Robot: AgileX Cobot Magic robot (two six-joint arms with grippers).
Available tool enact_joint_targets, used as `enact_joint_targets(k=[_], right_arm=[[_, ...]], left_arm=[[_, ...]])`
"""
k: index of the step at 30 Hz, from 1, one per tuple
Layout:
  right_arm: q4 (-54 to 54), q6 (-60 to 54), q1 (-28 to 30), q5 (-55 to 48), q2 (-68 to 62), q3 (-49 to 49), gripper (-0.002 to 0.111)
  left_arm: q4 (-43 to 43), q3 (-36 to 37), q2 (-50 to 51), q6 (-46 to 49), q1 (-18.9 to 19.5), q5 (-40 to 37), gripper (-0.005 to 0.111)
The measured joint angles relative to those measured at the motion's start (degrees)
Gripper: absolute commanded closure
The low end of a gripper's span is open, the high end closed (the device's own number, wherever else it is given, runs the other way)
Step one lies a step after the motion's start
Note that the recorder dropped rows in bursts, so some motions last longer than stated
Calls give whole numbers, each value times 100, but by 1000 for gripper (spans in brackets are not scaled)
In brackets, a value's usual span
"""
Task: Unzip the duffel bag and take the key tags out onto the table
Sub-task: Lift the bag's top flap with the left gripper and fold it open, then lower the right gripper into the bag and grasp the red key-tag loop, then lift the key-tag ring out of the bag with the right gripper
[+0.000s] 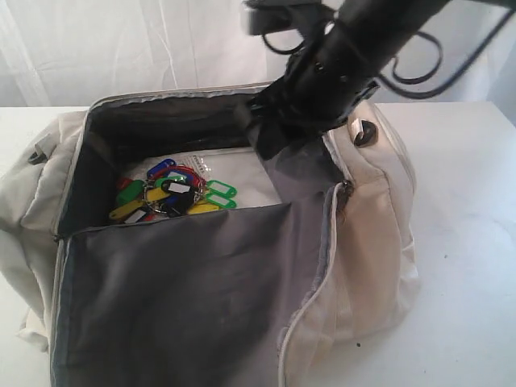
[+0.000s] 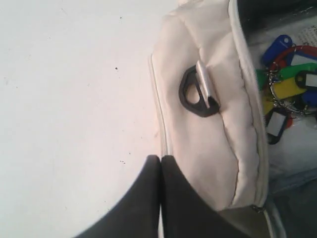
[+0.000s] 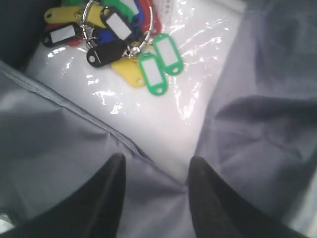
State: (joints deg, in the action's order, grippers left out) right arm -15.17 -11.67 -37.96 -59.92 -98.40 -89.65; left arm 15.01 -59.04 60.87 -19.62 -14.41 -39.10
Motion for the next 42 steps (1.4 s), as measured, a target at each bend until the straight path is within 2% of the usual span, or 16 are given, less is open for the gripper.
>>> enact_joint_targets(k=[2, 3, 7, 9, 12, 14, 19, 21, 23, 26, 35, 42], right_arm=[[0, -4, -120, -186, -456, -443, 67], [0, -4, -222, -350, -927, -890, 67], [10, -4, -314, -515, -1676, -1648, 65], [10, -4, -314, -553, -2017, -2026, 59], [30, 100, -314, -566, -2760, -2840, 59], [30, 153, -321, -510, -3134, -3249, 59], [120, 364, -352, -292, -3829, -3887, 59], [214, 391, -438, -279, -3978, -3958, 64], [321, 391, -572, -266, -4024, -3986, 77], [703, 391, -775, -278, -4024, -4000, 109], [920, 408, -939, -403, -3883, -3988, 108], [1056, 417, -938, -521, -3067, -3988, 108]], left_arm=[[-57, 526, -325, -210, 66, 340, 107], [-71, 1128, -783, -427, 123, 810, 107], [197, 2264, -1939, -980, 173, 1781, 107], [463, 2683, -2433, -1412, 217, 2023, 107], [1005, 3488, -3217, -2565, 452, 2139, 107], [1183, 3707, -3387, -2811, 549, 2340, 107], [1381, 3730, -3435, -2917, 558, 2458, 107], [1391, 3730, -3582, -2937, 558, 2468, 107], [1391, 3730, -3740, -2900, 558, 2500, 107], [1437, 3730, -3839, -2858, 558, 2500, 107], [1450, 3730, -3843, -2832, 558, 2490, 107], [1464, 3730, -3843, -2832, 558, 2511, 107]])
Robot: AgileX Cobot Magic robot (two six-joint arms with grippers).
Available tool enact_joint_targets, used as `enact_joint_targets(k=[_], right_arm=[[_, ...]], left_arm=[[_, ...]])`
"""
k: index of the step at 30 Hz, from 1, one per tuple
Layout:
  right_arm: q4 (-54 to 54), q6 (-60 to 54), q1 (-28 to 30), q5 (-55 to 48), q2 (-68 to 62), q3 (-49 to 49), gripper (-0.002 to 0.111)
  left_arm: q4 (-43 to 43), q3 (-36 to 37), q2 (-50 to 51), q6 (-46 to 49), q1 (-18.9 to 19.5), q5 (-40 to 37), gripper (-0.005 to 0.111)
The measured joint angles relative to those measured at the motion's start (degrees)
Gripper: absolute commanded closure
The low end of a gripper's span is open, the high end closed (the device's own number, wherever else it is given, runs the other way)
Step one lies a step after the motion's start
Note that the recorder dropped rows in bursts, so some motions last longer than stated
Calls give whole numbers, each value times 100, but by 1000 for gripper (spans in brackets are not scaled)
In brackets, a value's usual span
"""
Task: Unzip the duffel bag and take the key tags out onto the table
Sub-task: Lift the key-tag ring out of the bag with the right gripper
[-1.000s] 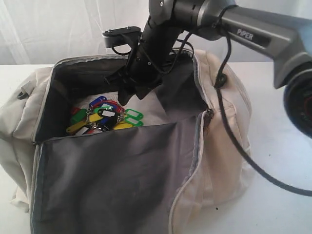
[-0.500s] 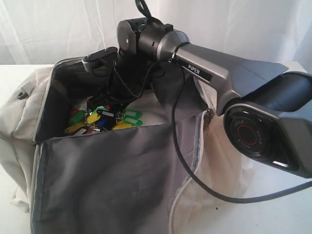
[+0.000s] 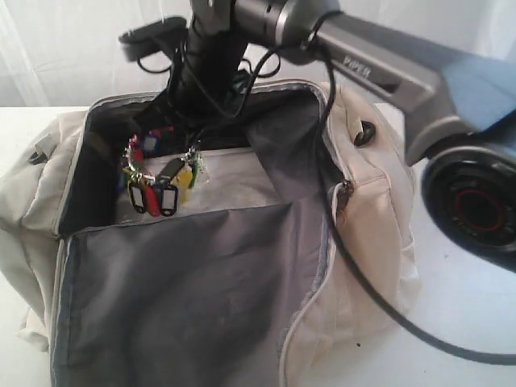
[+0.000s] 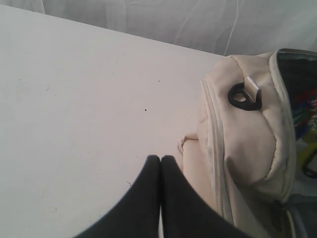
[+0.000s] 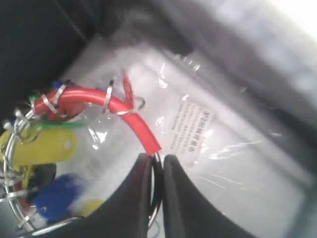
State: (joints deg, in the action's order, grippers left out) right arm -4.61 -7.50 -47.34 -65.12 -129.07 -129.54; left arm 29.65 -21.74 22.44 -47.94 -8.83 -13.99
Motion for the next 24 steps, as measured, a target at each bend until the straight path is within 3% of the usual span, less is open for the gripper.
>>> enact_joint_targets(k=[12, 17, 24], right_arm=[[677, 320, 168, -455, 1818, 22, 108], [830, 438, 639, -482, 2658, 453, 108], [1273, 483, 1586, -509, 4051, 2002, 108]], left_arm=[[13, 0, 0, 0, 0, 43, 107], [35, 0, 0, 11, 0, 43, 107], [35, 13, 0, 11, 0, 57, 107]])
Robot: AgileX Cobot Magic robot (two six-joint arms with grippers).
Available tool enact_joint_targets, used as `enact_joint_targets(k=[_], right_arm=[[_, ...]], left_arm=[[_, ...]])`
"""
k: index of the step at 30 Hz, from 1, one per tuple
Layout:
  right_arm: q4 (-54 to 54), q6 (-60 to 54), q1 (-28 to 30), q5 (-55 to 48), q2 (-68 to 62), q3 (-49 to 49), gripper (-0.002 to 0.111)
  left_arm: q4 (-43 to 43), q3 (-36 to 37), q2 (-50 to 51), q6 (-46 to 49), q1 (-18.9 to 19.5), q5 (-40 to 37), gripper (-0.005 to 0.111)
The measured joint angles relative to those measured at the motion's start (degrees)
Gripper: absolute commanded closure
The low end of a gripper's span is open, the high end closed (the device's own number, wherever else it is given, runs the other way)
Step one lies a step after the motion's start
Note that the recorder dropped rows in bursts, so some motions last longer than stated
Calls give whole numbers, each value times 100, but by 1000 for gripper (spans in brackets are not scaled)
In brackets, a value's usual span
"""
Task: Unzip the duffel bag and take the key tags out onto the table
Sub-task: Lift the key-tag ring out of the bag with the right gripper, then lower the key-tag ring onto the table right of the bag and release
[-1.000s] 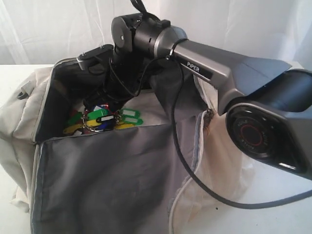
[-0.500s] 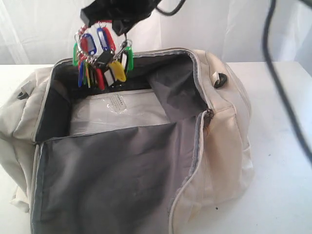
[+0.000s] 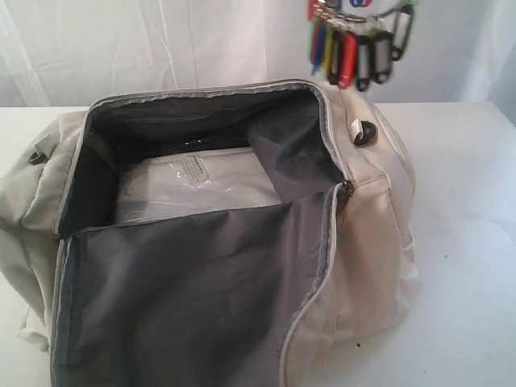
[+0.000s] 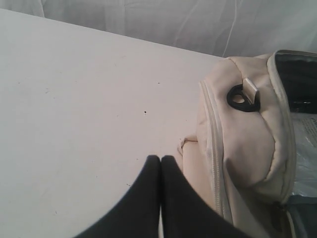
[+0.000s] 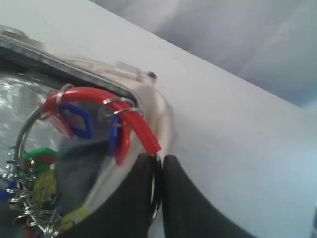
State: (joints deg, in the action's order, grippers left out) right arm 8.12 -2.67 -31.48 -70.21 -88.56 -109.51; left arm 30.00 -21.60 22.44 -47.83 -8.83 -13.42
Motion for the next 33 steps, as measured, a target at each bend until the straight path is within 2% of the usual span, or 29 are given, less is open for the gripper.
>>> enact_joint_targets(k=[6, 13, 22, 29, 30, 31, 32, 33], right_arm=[[369, 2, 702, -13, 862, 1388, 108], [416, 58, 1290, 43, 1304, 3009, 108], [391, 202, 1383, 739, 1052, 4749, 108], [363, 707, 1383, 2062, 158, 5797, 108], [363, 762, 1383, 2183, 59, 5848, 106], [363, 841, 1383, 2333, -117, 5893, 98], [352, 891, 1383, 2426, -254, 5915, 89], [352, 916, 1383, 2437, -331, 5929, 75]], left_arm=[[12, 170, 0, 0, 0, 321, 107], [12, 179, 0, 25, 0, 425, 107], [24, 179, 0, 34, 0, 425, 107], [47, 179, 0, 34, 0, 425, 107], [47, 179, 0, 34, 0, 425, 107], [47, 179, 0, 34, 0, 437, 107], [47, 179, 0, 34, 0, 449, 107], [47, 179, 0, 34, 0, 449, 107]])
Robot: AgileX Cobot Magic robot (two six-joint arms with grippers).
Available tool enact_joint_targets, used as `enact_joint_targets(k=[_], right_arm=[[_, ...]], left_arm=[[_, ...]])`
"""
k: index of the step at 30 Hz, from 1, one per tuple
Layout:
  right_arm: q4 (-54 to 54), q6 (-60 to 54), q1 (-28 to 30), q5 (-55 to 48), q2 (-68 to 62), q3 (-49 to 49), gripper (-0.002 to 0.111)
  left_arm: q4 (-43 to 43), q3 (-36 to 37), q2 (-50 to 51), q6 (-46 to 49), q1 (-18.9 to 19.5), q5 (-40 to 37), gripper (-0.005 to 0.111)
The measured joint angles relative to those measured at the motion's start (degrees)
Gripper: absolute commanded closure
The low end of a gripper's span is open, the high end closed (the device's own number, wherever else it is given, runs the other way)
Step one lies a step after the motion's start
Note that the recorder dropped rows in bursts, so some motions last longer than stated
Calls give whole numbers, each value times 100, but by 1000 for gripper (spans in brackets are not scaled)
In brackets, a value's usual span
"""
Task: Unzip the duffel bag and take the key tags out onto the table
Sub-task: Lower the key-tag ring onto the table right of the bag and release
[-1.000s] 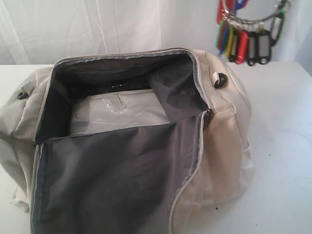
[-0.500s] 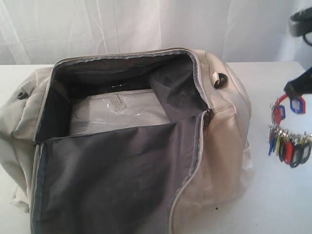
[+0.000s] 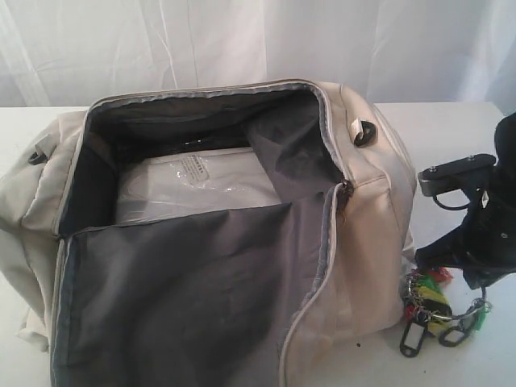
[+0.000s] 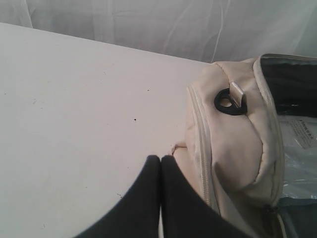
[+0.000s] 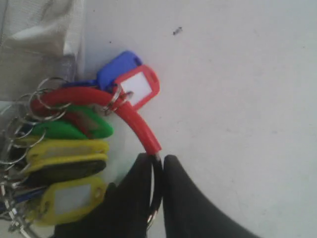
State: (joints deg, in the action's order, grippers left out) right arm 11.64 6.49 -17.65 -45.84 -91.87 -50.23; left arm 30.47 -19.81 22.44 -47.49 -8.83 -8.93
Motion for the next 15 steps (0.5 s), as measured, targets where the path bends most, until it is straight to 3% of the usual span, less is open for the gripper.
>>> enact_joint_targets(k=[2, 6, 9, 12, 15], right_arm=[[-12, 82, 0, 27, -88, 12, 58], [-12, 212, 0, -76, 178, -213, 59], [-12, 235, 0, -371, 634, -750, 73], [-12, 235, 0, -487, 1121, -1171, 104], [-12, 247, 0, -334, 1809, -1353, 108]], left_arm=[[0, 0, 0, 0, 0, 11, 107], [0, 0, 0, 0, 0, 11, 107], [0, 0, 0, 0, 0, 19, 107], [0, 0, 0, 0, 0, 19, 107], [0, 0, 0, 0, 0, 19, 107]])
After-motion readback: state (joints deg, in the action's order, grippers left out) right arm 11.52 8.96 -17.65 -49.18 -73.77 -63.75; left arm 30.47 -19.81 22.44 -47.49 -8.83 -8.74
